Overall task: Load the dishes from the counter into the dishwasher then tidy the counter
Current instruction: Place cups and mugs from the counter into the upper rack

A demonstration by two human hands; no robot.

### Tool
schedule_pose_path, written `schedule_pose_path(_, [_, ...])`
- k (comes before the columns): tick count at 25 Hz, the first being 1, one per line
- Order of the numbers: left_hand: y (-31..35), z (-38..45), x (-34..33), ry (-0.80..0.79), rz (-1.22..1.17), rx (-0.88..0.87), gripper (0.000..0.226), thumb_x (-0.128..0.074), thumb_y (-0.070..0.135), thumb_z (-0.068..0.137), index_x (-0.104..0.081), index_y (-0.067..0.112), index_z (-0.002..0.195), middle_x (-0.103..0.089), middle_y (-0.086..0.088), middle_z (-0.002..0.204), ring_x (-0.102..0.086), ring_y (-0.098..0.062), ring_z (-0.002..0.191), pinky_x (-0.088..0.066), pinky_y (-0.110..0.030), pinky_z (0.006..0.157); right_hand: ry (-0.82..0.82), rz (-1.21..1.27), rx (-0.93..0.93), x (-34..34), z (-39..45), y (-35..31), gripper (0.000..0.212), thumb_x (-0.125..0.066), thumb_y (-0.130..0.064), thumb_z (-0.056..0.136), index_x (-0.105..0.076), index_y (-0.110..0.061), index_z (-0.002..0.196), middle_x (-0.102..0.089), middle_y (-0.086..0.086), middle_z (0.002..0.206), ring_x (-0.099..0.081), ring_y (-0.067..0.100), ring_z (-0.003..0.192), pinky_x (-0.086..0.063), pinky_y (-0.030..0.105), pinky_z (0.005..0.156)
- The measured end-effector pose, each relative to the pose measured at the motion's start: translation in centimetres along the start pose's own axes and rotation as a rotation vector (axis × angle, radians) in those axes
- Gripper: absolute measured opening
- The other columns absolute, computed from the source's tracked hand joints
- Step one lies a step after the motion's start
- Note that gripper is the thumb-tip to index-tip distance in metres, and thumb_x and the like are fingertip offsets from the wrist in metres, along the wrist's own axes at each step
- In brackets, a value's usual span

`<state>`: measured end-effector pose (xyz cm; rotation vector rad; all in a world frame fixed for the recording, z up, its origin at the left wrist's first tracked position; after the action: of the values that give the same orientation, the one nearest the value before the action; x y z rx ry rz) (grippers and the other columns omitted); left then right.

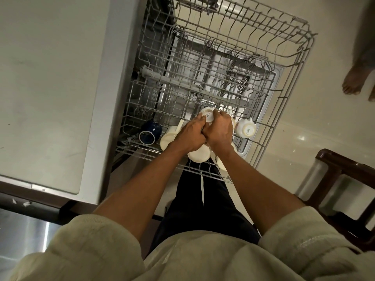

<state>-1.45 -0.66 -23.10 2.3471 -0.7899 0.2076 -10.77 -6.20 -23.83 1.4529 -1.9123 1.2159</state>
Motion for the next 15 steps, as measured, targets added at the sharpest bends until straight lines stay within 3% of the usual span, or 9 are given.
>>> schedule_pose_path(4, [0.1,-0.4,-0.2,0.008,0.030,-0.003,0.075,-0.054,0.005,0.089,-0.022,0.012,0.156,-0.009,-0.006,0.166,-0.015,-0.025,0.151,-0.021,-0.045,0.122,-0.022,-0.040,0.078,0.5,-1.5,-0.3,0.044,-0.065,-0.015,0.089,-0.059,-0.001,0.131,-0.058,0.018,0.133,-0.050,0.035,0.123,-0.049,0.040,0.094])
schedule_pose_path(12, [0.6,-1.0,0.5,0.035,-0.082,0.021,0.061,-0.056,0.004,0.086,-0.045,0.004,0.146,-0.037,-0.013,0.156,-0.040,-0.033,0.141,-0.039,-0.046,0.113,0.021,0.115,0.020,0.7,-1.7,0.6,0.037,-0.063,-0.010,0.085,-0.065,-0.005,0.121,-0.070,0.011,0.117,-0.062,0.031,0.108,-0.050,0.036,0.090])
schedule_pose_path(15, [0.4,-1.7,0.4,0.072,-0.106,0.000,0.060,-0.046,0.019,0.081,-0.055,0.002,0.138,-0.046,-0.017,0.149,-0.044,-0.032,0.138,-0.042,-0.043,0.111,0.034,0.113,0.041,0.8,-2.1,1.0,0.039,-0.063,-0.010,0.085,-0.066,-0.004,0.124,-0.070,0.013,0.119,-0.063,0.032,0.112,-0.051,0.037,0.095])
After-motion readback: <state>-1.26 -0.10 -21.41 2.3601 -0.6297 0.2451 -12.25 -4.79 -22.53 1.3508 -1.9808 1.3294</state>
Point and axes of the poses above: each hand's wrist, its own z-axis towards the middle knuckle, its own x-axis out of the back of the hand, y = z × x, the point moved 6 cm from there along z, towards the middle knuckle
